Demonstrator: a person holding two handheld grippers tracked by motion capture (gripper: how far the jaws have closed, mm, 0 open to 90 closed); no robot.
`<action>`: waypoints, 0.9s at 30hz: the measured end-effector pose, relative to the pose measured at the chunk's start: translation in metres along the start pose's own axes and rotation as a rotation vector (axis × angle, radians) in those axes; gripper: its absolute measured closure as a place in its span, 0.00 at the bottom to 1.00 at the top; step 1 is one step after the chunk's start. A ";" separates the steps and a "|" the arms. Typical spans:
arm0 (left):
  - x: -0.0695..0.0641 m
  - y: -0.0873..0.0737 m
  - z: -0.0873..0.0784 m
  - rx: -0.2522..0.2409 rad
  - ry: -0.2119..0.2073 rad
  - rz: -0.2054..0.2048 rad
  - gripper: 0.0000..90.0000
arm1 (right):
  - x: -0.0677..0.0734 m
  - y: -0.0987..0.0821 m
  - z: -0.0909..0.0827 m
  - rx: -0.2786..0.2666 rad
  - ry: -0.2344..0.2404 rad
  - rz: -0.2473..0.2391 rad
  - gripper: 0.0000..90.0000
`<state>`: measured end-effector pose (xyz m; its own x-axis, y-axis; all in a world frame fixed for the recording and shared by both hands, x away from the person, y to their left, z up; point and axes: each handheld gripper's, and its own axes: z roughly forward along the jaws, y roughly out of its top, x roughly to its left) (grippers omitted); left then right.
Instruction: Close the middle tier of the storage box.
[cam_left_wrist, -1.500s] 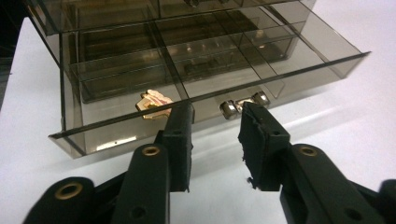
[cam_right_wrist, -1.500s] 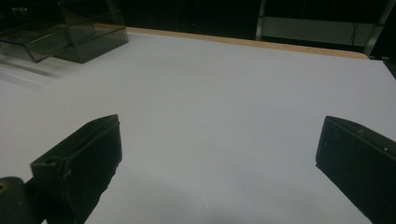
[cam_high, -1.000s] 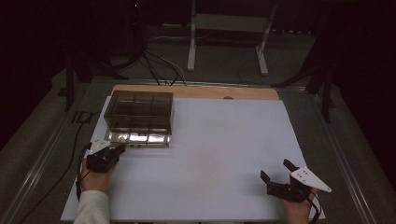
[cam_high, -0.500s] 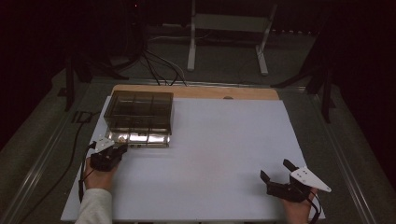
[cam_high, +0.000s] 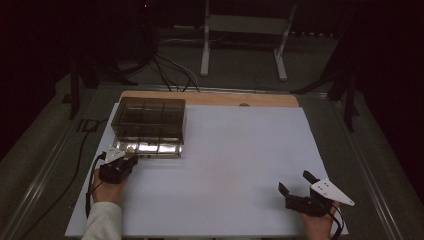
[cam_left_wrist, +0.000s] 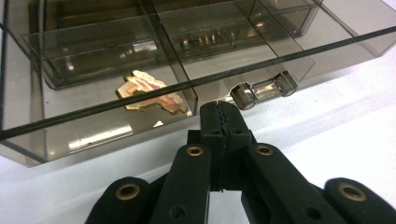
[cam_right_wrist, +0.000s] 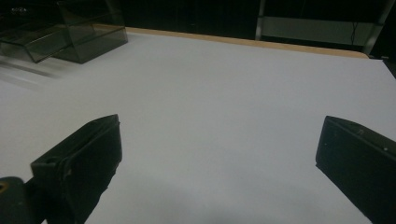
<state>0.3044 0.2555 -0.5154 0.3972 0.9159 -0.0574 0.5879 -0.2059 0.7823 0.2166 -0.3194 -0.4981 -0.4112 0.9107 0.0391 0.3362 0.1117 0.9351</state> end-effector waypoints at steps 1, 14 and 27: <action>0.000 0.000 0.001 0.002 -0.001 0.002 1.00 | 0.000 0.000 0.000 0.000 0.000 0.000 0.01; -0.004 -0.001 0.004 0.021 -0.011 0.017 1.00 | 0.000 0.000 0.000 0.000 -0.002 -0.001 0.01; -0.006 0.002 0.005 0.012 0.005 0.009 1.00 | 0.000 0.000 0.000 0.001 -0.002 -0.003 0.01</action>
<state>0.3069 0.2479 -0.5172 0.3990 0.9157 -0.0474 0.5930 -0.2183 0.7751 0.2168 -0.3193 -0.4980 -0.4104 0.9112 0.0353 0.3357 0.1150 0.9349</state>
